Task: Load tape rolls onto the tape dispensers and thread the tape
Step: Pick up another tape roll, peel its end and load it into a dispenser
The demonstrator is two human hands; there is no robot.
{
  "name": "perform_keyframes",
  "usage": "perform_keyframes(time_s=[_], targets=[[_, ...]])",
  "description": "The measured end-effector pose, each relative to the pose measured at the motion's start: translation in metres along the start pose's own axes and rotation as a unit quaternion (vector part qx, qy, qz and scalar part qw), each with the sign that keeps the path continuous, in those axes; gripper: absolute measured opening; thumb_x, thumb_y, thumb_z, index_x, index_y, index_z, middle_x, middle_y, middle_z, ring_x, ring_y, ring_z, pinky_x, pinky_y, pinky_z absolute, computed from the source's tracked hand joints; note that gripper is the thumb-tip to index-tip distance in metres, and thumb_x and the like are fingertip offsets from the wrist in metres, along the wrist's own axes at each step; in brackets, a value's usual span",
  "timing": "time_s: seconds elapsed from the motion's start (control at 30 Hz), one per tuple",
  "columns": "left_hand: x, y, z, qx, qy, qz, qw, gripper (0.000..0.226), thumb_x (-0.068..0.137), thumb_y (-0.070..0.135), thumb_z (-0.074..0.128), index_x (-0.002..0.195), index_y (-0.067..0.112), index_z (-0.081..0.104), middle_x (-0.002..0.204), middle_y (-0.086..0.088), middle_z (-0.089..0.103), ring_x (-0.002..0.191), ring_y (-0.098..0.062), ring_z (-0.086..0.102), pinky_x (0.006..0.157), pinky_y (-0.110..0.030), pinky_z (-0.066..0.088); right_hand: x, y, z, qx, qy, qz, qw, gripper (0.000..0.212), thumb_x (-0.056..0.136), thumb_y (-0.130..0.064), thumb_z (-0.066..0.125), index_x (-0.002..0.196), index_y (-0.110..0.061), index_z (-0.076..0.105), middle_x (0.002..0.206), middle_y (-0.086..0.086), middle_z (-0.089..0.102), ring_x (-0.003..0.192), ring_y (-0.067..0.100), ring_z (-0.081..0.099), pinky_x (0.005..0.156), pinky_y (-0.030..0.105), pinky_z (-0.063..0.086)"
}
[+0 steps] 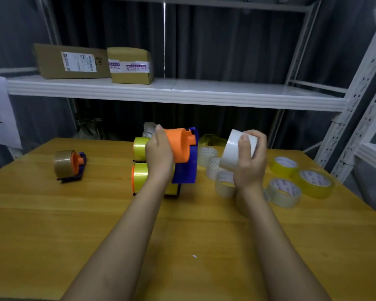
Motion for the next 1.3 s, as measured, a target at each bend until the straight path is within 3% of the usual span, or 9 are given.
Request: perform_keyframes(time_s=[0.07, 0.2, 0.3, 0.47, 0.73, 0.87, 1.03, 1.2, 1.3], targets=[[0.003, 0.004, 0.001, -0.003, -0.025, 0.027, 0.999, 0.044, 0.104, 0.035, 0.029, 0.074, 0.011, 0.052, 0.064, 0.002, 0.047, 0.056, -0.008, 0.043, 0.048, -0.017, 0.034, 0.009, 0.006, -0.007, -0.046, -0.014, 0.015, 0.999, 0.034, 0.084, -0.056, 0.046, 0.104, -0.028, 0.048, 0.107, 0.007, 0.055, 0.086, 0.019, 0.059, 0.057, 0.024, 0.046], [0.005, 0.007, 0.02, -0.009, -0.089, 0.034, 0.995, 0.04, 0.104, 0.039, 0.029, 0.07, 0.021, 0.043, 0.067, 0.003, 0.046, 0.06, -0.009, 0.046, 0.059, -0.025, 0.037, 0.032, 0.027, -0.009, -0.115, -0.025, 0.093, 0.989, 0.046, 0.09, -0.05, 0.056, 0.125, -0.024, 0.041, 0.125, 0.003, 0.048, 0.105, 0.02, 0.053, 0.073, 0.032, 0.046], [0.012, 0.004, 0.034, -0.021, -0.117, 0.021, 0.993, 0.039, 0.104, 0.039, 0.029, 0.072, 0.023, 0.044, 0.069, 0.004, 0.046, 0.061, -0.006, 0.047, 0.06, -0.024, 0.038, 0.056, 0.047, -0.011, -0.195, -0.036, 0.139, 0.97, 0.051, 0.09, -0.05, 0.058, 0.126, -0.019, 0.038, 0.13, 0.006, 0.039, 0.113, 0.027, 0.049, 0.08, 0.034, 0.042], [0.039, -0.008, 0.064, -0.006, -0.148, 0.014, 0.989, 0.041, 0.103, 0.043, 0.029, 0.074, 0.021, 0.048, 0.069, 0.002, 0.049, 0.061, -0.005, 0.049, 0.061, -0.022, 0.038, 0.095, 0.099, 0.001, -0.327, -0.131, 0.183, 0.918, 0.054, 0.087, -0.05, 0.062, 0.129, -0.022, 0.042, 0.138, 0.01, 0.029, 0.129, 0.034, 0.034, 0.098, 0.035, 0.035], [0.084, -0.031, 0.096, 0.068, -0.154, 0.048, 0.985, 0.044, 0.103, 0.041, 0.03, 0.084, 0.008, 0.052, 0.073, -0.009, 0.047, 0.065, -0.016, 0.046, 0.063, -0.03, 0.035, 0.138, 0.176, 0.036, -0.497, -0.244, 0.183, 0.812, 0.07, 0.085, -0.051, 0.065, 0.141, -0.019, 0.037, 0.142, 0.016, 0.029, 0.129, 0.038, 0.031, 0.098, 0.043, 0.039], [0.1, -0.042, 0.099, 0.071, -0.145, 0.053, 0.985, 0.043, 0.103, 0.04, 0.03, 0.078, 0.011, 0.048, 0.068, -0.007, 0.043, 0.063, -0.017, 0.045, 0.063, -0.031, 0.034, 0.143, 0.198, 0.046, -0.526, -0.275, 0.201, 0.779, 0.076, 0.086, -0.059, 0.059, 0.145, -0.018, 0.033, 0.146, 0.016, 0.026, 0.132, 0.038, 0.028, 0.102, 0.046, 0.037], [0.106, -0.049, 0.102, 0.067, -0.144, 0.055, 0.986, 0.043, 0.103, 0.042, 0.029, 0.07, 0.018, 0.042, 0.066, -0.003, 0.043, 0.062, -0.015, 0.046, 0.062, -0.03, 0.036, 0.142, 0.197, 0.047, -0.499, -0.347, 0.189, 0.771, 0.074, 0.092, -0.062, 0.044, 0.152, -0.025, 0.022, 0.16, 0.012, 0.005, 0.146, 0.036, 0.004, 0.115, 0.05, 0.019], [0.103, -0.052, 0.101, 0.054, -0.144, 0.05, 0.987, 0.042, 0.103, 0.043, 0.03, 0.072, 0.016, 0.043, 0.064, 0.0, 0.043, 0.059, -0.011, 0.045, 0.061, -0.025, 0.035, 0.136, 0.176, 0.037, -0.465, -0.477, 0.105, 0.739, 0.06, 0.092, -0.03, 0.058, 0.146, -0.041, 0.033, 0.161, 0.001, 0.008, 0.147, 0.029, 0.001, 0.117, 0.045, 0.011], [0.096, -0.053, 0.101, 0.054, -0.145, 0.047, 0.987, 0.042, 0.103, 0.042, 0.03, 0.07, 0.017, 0.041, 0.061, 0.002, 0.041, 0.054, -0.008, 0.042, 0.056, -0.022, 0.034, 0.124, 0.174, 0.036, -0.487, -0.506, 0.088, 0.706, 0.061, 0.093, -0.027, 0.058, 0.146, -0.043, 0.033, 0.161, -0.001, 0.009, 0.147, 0.029, 0.005, 0.118, 0.045, 0.014]])
Point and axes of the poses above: each hand's wrist, its own x-axis towards the middle knuckle, its own z-axis out of the palm, y = z × x, the point moved 2 cm from there along x, towards the middle knuckle
